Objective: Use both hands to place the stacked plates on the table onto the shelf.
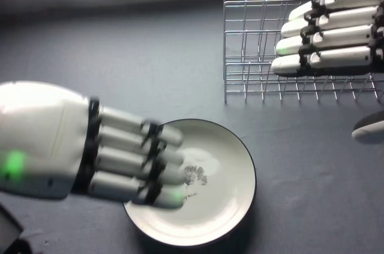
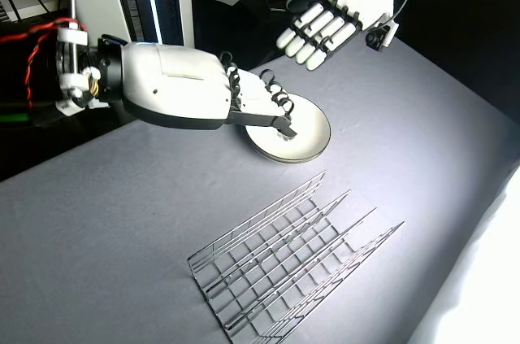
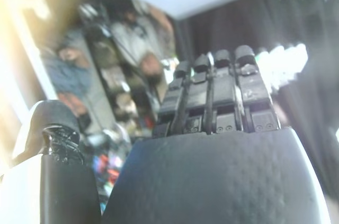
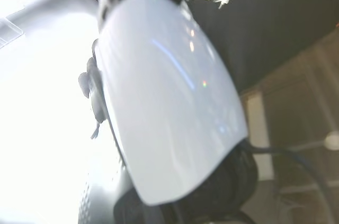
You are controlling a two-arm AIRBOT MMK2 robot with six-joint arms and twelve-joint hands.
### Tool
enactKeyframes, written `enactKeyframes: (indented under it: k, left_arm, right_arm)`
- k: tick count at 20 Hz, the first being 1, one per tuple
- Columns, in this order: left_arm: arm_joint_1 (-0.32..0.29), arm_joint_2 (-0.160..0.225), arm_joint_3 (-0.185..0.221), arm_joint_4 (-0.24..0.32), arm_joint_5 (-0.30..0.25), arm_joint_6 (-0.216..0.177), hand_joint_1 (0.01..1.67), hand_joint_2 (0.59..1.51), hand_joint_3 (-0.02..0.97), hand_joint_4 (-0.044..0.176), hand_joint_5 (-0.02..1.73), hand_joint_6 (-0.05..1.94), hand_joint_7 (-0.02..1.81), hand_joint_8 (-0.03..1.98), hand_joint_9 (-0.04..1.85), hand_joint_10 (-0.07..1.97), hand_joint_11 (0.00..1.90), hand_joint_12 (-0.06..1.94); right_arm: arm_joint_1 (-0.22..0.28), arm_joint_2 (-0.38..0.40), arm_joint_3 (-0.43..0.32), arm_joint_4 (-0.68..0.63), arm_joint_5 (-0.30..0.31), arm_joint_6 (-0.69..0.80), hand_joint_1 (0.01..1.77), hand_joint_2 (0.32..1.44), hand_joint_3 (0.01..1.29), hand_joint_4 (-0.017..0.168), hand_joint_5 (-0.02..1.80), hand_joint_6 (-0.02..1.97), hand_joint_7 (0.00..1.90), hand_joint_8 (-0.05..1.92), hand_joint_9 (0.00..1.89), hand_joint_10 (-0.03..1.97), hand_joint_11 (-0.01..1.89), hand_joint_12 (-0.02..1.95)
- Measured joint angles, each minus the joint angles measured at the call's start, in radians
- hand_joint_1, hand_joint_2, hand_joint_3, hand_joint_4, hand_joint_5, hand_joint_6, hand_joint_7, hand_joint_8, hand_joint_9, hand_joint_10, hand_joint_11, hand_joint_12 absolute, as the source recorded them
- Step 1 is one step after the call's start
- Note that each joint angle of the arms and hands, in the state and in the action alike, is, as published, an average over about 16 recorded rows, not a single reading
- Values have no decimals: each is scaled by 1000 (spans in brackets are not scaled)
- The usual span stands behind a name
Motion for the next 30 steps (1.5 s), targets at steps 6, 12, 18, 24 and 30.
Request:
enactKeyframes:
  k: [6,12,18,24,30]
  left_arm:
    - [46,-7,5,73,49,3,17,1087,20,-1,19,-3,21,-3,19,9,22,4]
    - [99,-38,13,100,120,30,18,1089,20,0,20,-3,22,-4,18,9,19,4]
    - [143,-83,33,106,185,64,19,1087,20,1,30,-3,30,-4,20,9,19,3]
    - [173,-123,67,111,231,82,20,1085,20,2,40,-5,44,-4,29,9,26,10]
    - [188,-153,104,119,258,91,20,1087,20,5,36,-12,43,-6,38,6,31,21]
  right_arm:
    - [-10,-2,7,-4,21,-14,12,1278,15,5,185,-1,197,-2,173,5,21,521]
    - [-12,-1,7,-5,25,-24,12,1278,14,5,223,-1,233,-2,203,5,21,615]
    - [-14,-2,8,-18,39,-33,12,1278,14,5,246,-1,250,-3,220,5,21,647]
    - [-14,-17,35,-104,94,-48,12,1278,15,5,276,-1,278,-2,246,5,21,728]
    - [-17,-60,87,-207,167,-85,12,1277,15,6,285,-1,286,-2,260,5,21,753]
